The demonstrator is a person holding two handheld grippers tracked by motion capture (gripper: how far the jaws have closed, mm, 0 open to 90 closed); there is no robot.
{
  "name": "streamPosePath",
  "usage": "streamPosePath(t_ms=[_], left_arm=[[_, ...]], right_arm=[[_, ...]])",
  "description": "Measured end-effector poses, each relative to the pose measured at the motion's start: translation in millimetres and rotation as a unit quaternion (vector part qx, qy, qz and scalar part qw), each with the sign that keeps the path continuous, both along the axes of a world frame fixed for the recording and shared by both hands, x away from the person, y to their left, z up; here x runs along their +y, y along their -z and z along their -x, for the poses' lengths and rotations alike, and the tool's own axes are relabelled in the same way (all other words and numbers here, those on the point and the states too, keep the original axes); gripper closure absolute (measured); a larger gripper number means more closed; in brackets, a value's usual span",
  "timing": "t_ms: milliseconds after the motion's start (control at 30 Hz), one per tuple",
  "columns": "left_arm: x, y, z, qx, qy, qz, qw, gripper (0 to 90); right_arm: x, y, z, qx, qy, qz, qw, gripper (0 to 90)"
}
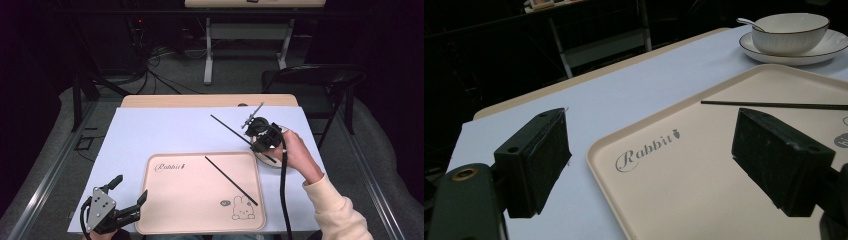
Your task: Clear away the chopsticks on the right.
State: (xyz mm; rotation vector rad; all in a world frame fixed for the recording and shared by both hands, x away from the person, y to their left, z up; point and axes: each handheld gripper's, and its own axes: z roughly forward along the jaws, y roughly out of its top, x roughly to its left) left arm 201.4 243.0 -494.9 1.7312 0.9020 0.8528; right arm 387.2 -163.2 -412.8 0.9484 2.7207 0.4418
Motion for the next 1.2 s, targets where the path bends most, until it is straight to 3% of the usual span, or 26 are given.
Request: streamPosePath(t_ms=[300,533,767,833,1200], left_arm=[[-0.5,-0.3,0.8,-0.002,-0.002,-0.002,1.0000,15.4],[-2.1,-0.6,0.8,-0.002,-0.004,-0.004,1.0000,15.4],[-1.1,-0.6,1.2,-0.004,-0.003,-0.003,1.0000,15.4],[-0.9,-0.5,1.9,-0.005,-0.004,-0.003,1.0000,15.4],[0.0,-0.3,2.5,-0.004,-0.001,-0.003,1.0000,15.4]], right_arm=[[10.8,26.3,7.5,0.029,0.003,-0.022,0.9993,85.0],[14.2,35.0,10.0,0.044,0.003,-0.036,0.9984,85.0],[21.6,60.8,19.8,0.066,-0.001,-0.023,0.9976,85.0],[23.5,72.6,23.8,0.077,0.009,-0.030,0.9965,85.0],[24.0,96.0,30.0,0.097,0.027,-0.022,0.9947,84.9]])
